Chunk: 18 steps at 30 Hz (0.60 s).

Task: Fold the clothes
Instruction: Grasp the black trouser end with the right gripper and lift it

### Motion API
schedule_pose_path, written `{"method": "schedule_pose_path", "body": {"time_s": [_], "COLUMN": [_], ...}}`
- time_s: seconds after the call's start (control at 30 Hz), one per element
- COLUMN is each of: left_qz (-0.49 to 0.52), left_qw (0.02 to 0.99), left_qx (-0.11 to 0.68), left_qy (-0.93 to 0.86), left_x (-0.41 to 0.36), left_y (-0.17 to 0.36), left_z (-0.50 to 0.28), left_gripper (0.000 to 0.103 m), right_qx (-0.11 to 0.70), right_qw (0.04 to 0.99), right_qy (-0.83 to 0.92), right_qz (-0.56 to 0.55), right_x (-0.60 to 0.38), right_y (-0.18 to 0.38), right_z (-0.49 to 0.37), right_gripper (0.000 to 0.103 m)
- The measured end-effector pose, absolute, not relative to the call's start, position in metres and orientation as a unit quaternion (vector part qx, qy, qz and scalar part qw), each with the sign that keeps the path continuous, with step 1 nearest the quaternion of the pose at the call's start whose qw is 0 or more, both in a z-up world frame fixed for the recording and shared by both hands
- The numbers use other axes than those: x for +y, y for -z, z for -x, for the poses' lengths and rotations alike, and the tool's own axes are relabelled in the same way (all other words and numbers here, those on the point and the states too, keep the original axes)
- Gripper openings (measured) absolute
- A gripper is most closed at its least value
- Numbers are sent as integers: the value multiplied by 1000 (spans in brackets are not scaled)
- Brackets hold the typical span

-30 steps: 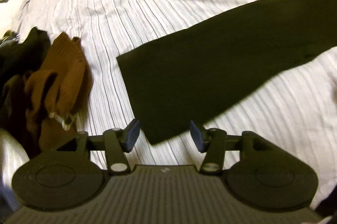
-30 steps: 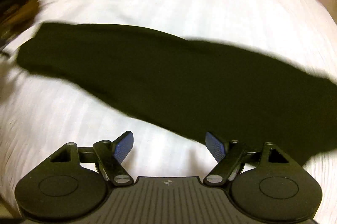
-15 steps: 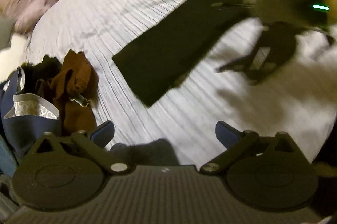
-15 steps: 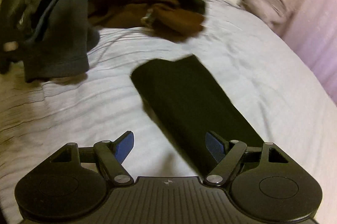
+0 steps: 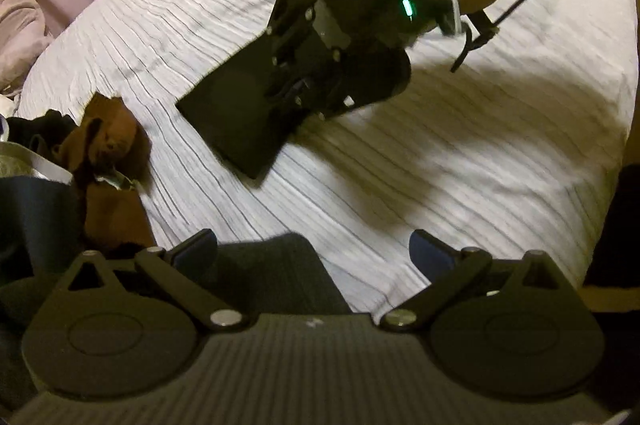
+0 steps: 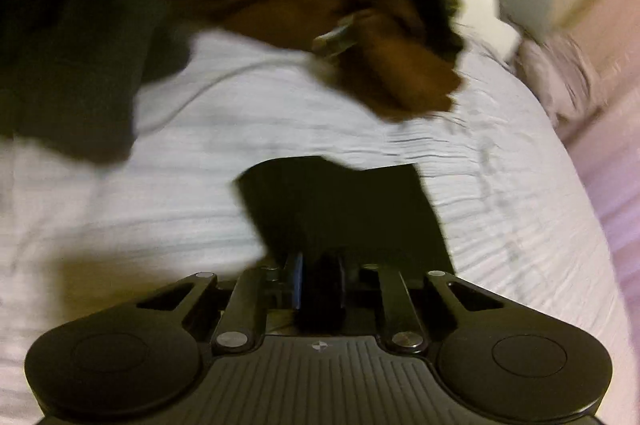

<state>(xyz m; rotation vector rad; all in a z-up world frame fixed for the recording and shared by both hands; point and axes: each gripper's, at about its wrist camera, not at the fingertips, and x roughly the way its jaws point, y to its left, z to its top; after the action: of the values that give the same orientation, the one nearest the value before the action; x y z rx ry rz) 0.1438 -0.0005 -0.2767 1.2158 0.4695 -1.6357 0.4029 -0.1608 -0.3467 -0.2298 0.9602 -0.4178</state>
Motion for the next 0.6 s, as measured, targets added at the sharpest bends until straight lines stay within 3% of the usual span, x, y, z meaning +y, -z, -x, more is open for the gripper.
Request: {"method": "schedule_pose_path", "body": {"time_s": [0.03, 0.2, 0.27, 0.6], "left_qz": [-500, -488, -489, -491], "left_qw": [502, 504, 501, 494], "left_qx": [195, 200, 204, 217], "left_qy": [679, 684, 684, 684], "left_x": [-2, -5, -4, 12], "left_y": [276, 277, 280, 286], "left_z": [-144, -145, -144, -144], "left_gripper": [101, 101, 101, 101], "right_qx": [444, 351, 353, 439], "right_qw": [866, 871, 868, 861], "right_qy": [217, 335, 335, 253], "right_qz": [80, -78, -96, 51], "right_x": [-170, -217, -220, -159], "right_y": [336, 292, 298, 350], "right_z": [-399, -371, -377, -407], "right_gripper": [4, 4, 4, 5]}}
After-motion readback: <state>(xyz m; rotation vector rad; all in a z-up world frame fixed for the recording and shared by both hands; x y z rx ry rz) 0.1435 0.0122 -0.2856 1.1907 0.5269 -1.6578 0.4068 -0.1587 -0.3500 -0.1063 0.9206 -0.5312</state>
